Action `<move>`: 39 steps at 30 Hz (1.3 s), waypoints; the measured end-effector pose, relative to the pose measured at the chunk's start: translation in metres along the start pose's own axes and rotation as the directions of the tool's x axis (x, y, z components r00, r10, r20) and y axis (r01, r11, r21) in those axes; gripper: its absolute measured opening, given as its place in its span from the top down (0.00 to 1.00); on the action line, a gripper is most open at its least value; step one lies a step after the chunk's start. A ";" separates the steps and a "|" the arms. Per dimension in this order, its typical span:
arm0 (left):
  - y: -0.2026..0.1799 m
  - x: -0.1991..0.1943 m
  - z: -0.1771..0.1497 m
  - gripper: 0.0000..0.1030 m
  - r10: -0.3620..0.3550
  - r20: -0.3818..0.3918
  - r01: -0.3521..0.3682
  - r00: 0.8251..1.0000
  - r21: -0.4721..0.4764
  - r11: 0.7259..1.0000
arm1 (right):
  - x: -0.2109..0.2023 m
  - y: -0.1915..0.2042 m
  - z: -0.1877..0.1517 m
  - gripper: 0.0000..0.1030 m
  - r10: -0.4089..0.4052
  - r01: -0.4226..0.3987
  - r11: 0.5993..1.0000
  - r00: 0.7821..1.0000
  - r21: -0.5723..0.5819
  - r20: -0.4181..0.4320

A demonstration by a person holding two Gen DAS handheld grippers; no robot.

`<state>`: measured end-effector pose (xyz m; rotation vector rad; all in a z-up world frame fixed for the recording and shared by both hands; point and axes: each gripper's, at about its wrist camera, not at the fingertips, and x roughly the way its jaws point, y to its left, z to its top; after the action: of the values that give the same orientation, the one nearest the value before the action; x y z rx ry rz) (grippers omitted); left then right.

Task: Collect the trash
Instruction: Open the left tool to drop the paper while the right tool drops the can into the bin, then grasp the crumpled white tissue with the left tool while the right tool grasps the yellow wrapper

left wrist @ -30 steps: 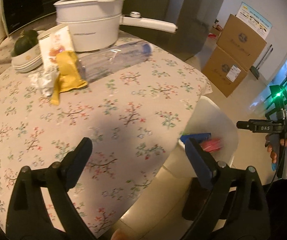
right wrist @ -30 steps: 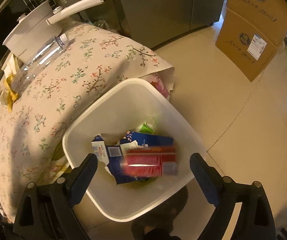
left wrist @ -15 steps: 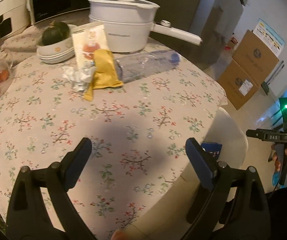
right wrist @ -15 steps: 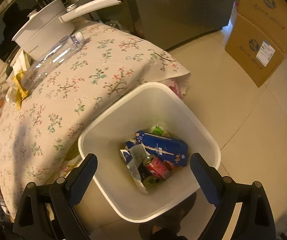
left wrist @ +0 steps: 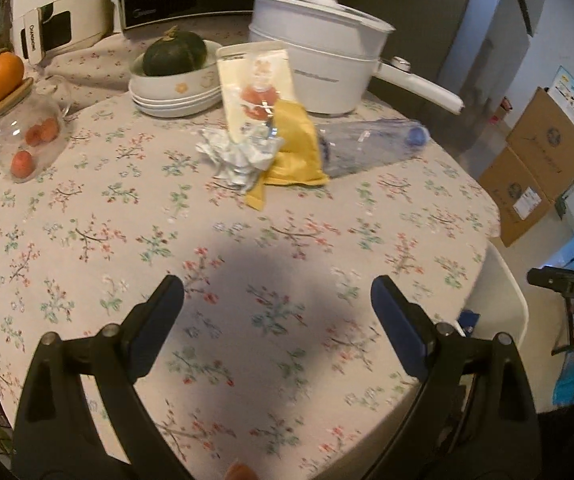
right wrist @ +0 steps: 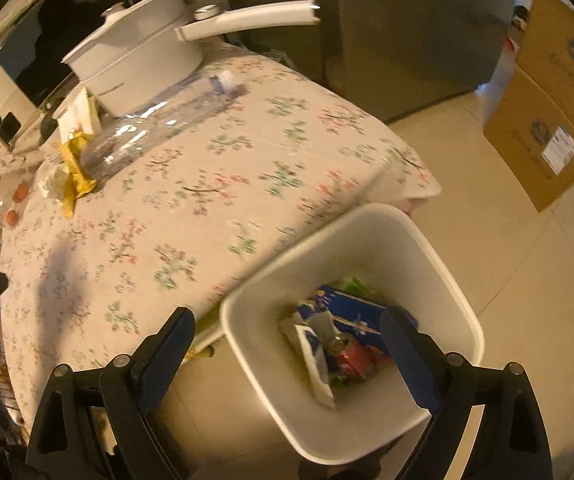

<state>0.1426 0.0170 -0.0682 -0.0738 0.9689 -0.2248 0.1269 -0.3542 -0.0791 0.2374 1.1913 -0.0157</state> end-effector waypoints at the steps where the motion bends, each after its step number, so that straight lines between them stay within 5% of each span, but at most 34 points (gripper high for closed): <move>1: 0.004 0.004 0.003 0.08 0.001 0.003 -0.001 1.000 -0.016 1.000 | 0.001 0.005 0.003 0.08 0.007 -0.007 1.000 1.000 -0.002 0.001; 5: 0.014 0.019 0.017 0.10 -0.019 0.032 0.021 0.999 -0.062 0.998 | 0.007 0.025 0.013 0.08 0.035 -0.035 0.999 0.999 -0.014 0.002; 9: 0.011 0.039 0.033 0.25 -0.003 0.057 0.005 0.998 -0.037 0.999 | 0.016 0.042 0.021 0.08 0.046 -0.046 0.999 0.999 -0.020 -0.004; 20: 0.009 0.079 0.070 0.28 0.037 0.114 -0.030 0.993 -0.061 0.998 | 0.030 0.043 0.034 0.08 0.023 -0.023 1.000 1.000 -0.012 0.000; 26: 0.025 0.095 0.075 0.65 0.027 0.110 -0.014 0.994 -0.118 0.993 | 0.030 0.047 0.045 0.08 -0.001 0.002 0.999 0.999 -0.035 0.042; 29: 0.031 0.090 0.077 0.75 0.030 0.125 -0.013 0.992 -0.138 0.990 | 0.032 0.057 0.047 0.08 0.005 -0.001 0.999 0.998 -0.053 0.059; 39: 0.064 0.032 0.065 0.85 0.023 0.121 0.008 0.992 -0.248 0.969 | 0.034 0.119 0.051 0.08 0.144 -0.130 0.983 0.985 -0.128 0.100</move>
<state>0.2239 0.0699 -0.0678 -0.3101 0.8700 -0.0895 0.2026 -0.2439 -0.0715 0.2091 1.0607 0.1619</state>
